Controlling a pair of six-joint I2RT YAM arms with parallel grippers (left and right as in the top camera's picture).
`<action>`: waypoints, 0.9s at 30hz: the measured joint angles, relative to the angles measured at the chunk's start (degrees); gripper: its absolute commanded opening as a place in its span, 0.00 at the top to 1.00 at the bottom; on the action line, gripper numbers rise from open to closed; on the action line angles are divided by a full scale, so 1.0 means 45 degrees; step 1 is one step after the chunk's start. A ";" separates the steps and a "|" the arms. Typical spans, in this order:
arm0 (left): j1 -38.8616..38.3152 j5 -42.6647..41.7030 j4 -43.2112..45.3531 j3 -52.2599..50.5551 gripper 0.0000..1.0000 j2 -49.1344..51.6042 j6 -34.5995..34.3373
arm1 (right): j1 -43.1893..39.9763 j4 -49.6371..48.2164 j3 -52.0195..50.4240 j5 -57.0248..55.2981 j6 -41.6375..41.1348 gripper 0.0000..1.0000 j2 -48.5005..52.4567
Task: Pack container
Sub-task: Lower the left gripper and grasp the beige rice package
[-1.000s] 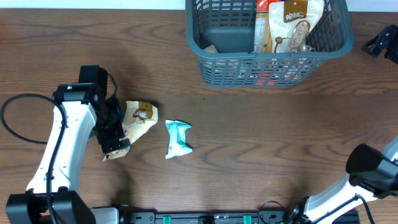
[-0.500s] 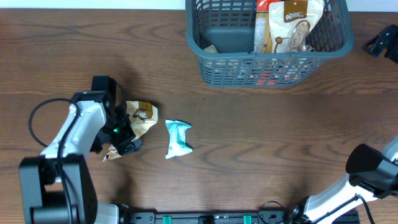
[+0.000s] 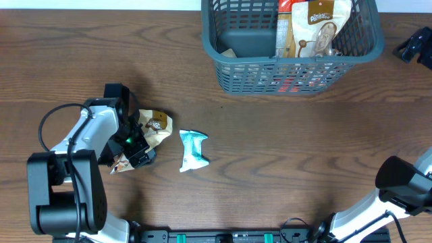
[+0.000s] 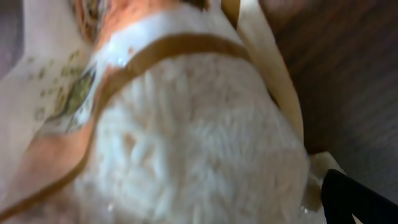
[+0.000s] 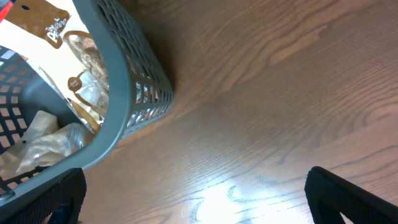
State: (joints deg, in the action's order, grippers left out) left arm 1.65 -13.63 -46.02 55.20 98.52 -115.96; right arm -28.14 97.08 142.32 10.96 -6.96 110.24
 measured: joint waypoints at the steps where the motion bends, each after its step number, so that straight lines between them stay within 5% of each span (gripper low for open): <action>1: 0.0000 0.0126 0.0000 0.0000 0.01 0.0015 0.0000 | 0.0000 0.0000 0.0000 0.0000 0.0000 0.01 0.0000; 8: 0.0000 0.0563 -0.0461 -0.0073 0.00 0.0019 0.0000 | 0.0000 0.0005 0.0000 0.0000 0.0000 0.01 0.0000; 9: 0.0000 0.0593 -0.0476 -0.0087 0.11 0.0019 0.0000 | 0.0000 0.0000 0.0000 0.0000 0.0000 0.01 0.0000; 12: 0.0000 0.0704 -0.0457 -0.0170 0.72 0.0010 0.0000 | 0.0000 0.0000 0.0000 0.0000 0.0000 0.01 0.0000; 14: 0.0000 0.0709 -0.0466 -0.0316 0.94 0.0010 0.0000 | 0.0000 0.0000 0.0000 0.0000 0.0000 0.01 0.0000; 23: -0.0010 0.0695 -0.0704 -0.0525 0.94 0.0000 0.0185 | 0.0000 -0.0005 0.0000 0.0000 -0.0019 0.01 0.0000; 27: -0.0010 0.0695 -0.0612 -0.0534 0.94 -0.0005 0.1472 | 0.0000 -0.0019 0.0000 0.0000 -0.0044 0.01 0.0000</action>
State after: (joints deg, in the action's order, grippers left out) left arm 1.61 -10.50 -48.77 52.80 98.50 -109.34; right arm -28.14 96.99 142.32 10.96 -7.16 110.24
